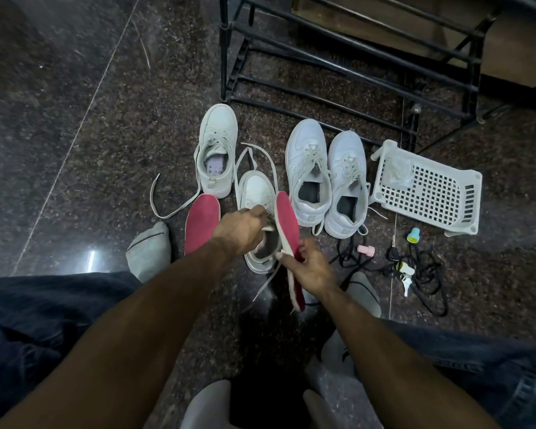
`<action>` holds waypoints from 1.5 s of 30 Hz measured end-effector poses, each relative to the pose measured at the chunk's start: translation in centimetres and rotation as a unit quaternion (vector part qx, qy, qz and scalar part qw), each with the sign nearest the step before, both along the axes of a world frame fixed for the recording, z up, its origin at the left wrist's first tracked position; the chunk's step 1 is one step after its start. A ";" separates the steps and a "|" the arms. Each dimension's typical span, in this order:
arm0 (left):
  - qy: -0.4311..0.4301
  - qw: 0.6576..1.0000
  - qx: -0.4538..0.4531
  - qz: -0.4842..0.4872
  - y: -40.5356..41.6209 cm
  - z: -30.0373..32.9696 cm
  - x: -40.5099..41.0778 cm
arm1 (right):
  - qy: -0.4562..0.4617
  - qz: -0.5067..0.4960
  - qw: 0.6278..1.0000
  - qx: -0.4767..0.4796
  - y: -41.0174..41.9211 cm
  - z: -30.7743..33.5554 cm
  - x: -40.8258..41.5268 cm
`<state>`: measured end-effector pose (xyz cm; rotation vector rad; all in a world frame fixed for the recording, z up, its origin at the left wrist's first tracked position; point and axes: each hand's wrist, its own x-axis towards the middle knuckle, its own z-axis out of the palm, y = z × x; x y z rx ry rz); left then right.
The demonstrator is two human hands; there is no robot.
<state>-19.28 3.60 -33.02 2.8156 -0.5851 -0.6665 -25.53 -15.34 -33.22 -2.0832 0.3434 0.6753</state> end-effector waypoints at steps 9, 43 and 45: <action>0.065 0.992 -0.048 0.100 0.2 0.3 2.0 | -0.010 0.115 0.983 -0.145 -2.0 3.8 0.8; 0.118 0.912 -0.224 0.322 -1.8 -0.9 -0.6 | 0.000 0.251 0.912 -0.324 -5.0 9.2 3.1; 0.099 0.912 -0.222 0.330 -1.9 -0.9 -1.3 | -0.008 0.094 0.967 -0.238 -4.6 8.0 3.1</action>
